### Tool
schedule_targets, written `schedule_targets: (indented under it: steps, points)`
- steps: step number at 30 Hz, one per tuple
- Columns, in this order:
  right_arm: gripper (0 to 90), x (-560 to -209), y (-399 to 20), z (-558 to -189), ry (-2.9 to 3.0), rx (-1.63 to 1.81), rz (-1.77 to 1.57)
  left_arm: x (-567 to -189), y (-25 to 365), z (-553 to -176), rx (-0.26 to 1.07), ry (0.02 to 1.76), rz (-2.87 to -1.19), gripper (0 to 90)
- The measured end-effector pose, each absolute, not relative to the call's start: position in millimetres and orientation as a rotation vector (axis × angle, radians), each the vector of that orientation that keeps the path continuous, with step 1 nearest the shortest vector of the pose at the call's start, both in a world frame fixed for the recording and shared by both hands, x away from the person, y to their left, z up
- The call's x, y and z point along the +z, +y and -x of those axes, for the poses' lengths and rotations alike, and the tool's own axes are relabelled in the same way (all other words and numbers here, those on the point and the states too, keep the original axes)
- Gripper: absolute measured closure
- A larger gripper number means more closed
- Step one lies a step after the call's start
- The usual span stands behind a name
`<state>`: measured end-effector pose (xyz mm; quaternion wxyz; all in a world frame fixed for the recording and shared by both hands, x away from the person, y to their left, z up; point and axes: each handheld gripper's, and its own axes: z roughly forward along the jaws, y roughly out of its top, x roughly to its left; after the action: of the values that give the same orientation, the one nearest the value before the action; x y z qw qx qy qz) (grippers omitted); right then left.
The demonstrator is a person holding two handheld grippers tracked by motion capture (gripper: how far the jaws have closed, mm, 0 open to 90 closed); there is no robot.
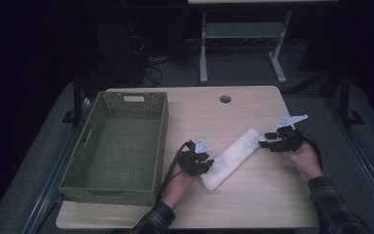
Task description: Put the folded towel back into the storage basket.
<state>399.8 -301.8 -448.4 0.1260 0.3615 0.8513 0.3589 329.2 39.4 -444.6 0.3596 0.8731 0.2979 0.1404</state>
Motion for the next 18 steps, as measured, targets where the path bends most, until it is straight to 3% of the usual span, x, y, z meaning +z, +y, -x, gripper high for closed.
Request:
schedule_targets:
  steps: [5,18]
  points:
    - [42.4,-444.1,-299.4,-392.2,2.465,1.118,-1.05,-457.3,40.3,-333.6,0.323,0.796,-2.306,89.0]
    - [32.6,-444.0,-298.9,-365.6,2.464,1.105,-1.066,-458.3,35.3,-318.2,0.17,0.693,-2.346,89.4]
